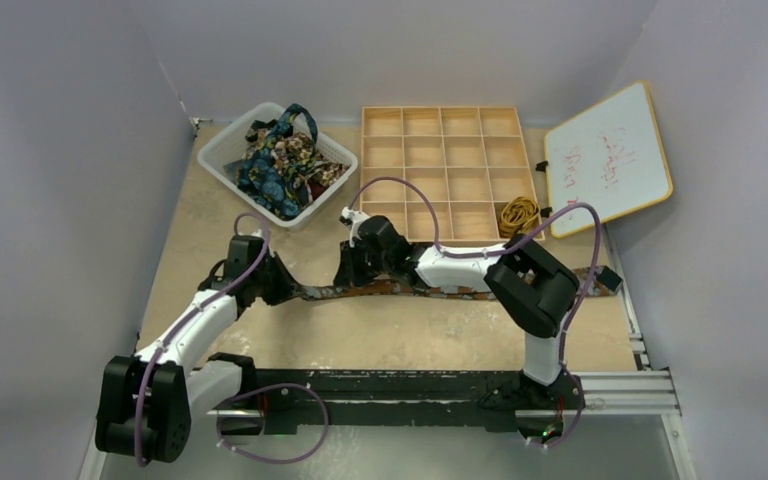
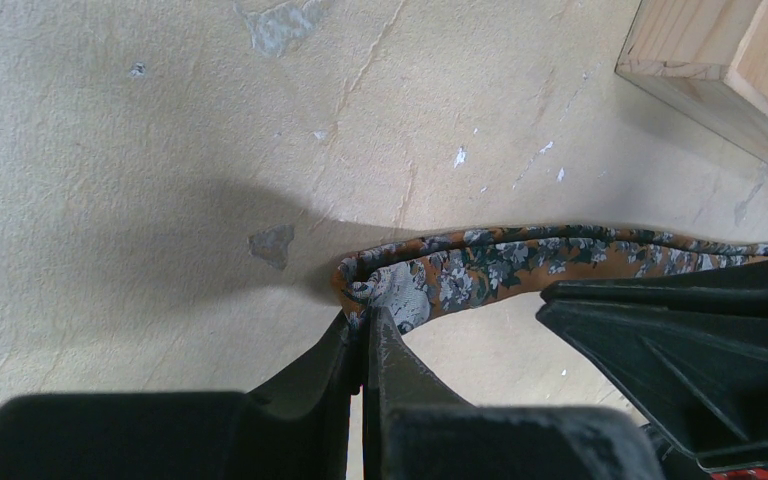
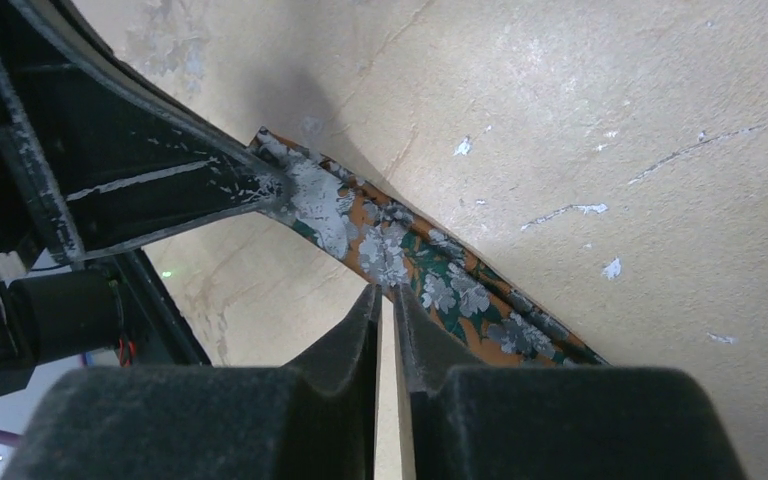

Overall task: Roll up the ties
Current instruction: Roll the tie at the center of the board.

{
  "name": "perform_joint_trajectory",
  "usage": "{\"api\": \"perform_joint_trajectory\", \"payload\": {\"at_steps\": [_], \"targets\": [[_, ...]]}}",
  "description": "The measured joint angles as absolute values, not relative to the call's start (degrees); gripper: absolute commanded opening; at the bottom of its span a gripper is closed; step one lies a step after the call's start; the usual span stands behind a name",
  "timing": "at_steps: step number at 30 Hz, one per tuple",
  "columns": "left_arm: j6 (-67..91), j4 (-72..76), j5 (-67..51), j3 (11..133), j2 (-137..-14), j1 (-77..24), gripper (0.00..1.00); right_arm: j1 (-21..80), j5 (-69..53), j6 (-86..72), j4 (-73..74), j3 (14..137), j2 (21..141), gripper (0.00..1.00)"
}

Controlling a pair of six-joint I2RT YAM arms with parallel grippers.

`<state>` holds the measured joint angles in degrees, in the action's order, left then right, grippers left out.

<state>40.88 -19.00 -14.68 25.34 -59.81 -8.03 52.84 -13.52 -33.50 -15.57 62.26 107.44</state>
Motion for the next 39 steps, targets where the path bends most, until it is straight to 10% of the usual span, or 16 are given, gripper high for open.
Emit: {"api": "perform_joint_trajectory", "payload": {"at_steps": [39], "targets": [[38.3,-9.3,-29.8,31.4,-66.3,-14.8,0.0,53.0,-12.2,-38.8,-11.0,65.3,112.7,0.01]]}}
